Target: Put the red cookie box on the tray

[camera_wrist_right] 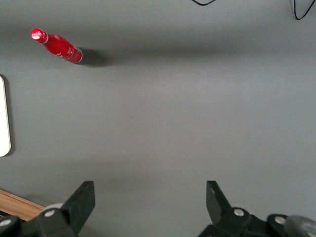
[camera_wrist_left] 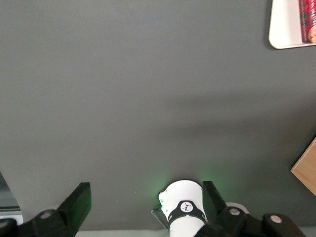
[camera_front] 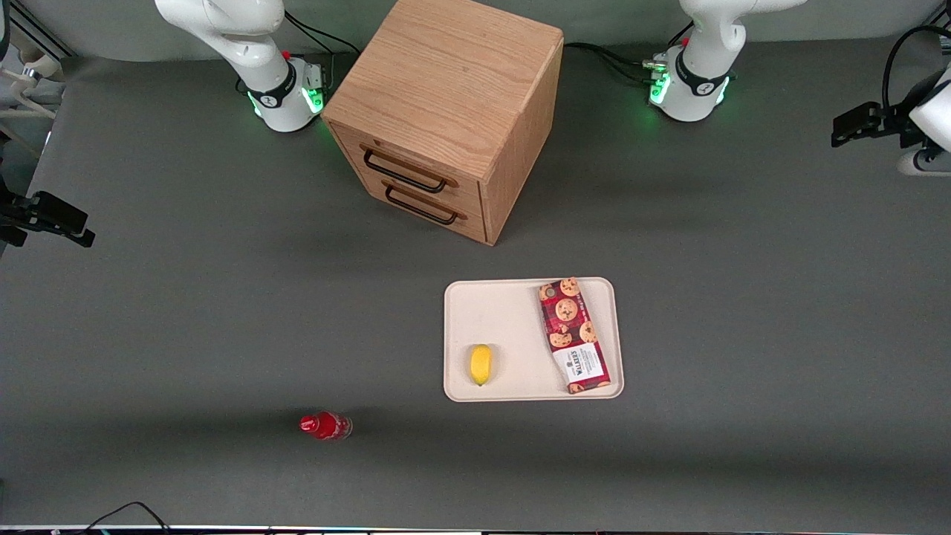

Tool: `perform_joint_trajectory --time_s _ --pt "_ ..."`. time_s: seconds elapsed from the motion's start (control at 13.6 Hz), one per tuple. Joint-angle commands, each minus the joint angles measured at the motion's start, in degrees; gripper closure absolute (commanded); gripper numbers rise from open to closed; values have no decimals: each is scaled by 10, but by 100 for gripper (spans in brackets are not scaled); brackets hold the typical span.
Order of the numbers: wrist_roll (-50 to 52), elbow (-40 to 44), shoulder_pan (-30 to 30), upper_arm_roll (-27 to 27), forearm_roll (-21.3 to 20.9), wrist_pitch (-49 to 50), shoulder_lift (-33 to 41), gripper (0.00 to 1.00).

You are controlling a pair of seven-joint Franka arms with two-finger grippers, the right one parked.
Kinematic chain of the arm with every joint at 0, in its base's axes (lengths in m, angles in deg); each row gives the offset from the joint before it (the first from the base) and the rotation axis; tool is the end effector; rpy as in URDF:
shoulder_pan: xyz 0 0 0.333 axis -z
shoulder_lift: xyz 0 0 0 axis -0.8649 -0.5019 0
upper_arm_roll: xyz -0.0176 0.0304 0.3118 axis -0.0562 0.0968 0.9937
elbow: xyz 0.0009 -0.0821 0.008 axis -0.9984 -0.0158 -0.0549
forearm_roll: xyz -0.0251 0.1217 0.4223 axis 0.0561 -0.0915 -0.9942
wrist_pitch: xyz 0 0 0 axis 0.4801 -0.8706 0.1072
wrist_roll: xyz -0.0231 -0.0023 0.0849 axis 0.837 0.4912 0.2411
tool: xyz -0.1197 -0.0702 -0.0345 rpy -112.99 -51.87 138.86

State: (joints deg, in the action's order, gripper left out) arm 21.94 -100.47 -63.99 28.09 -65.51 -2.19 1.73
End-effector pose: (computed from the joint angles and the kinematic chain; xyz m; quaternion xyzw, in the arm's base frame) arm 0.5221 0.0353 0.5580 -0.9911 0.0382 0.1259 0.0218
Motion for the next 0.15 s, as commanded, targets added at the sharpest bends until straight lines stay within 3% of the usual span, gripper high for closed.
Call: perform_joint_trajectory --time_s 0.0,0.07 --pt "-3 47 9 3 13 26 -27 0" --pt "-2 47 9 3 14 26 -28 0"
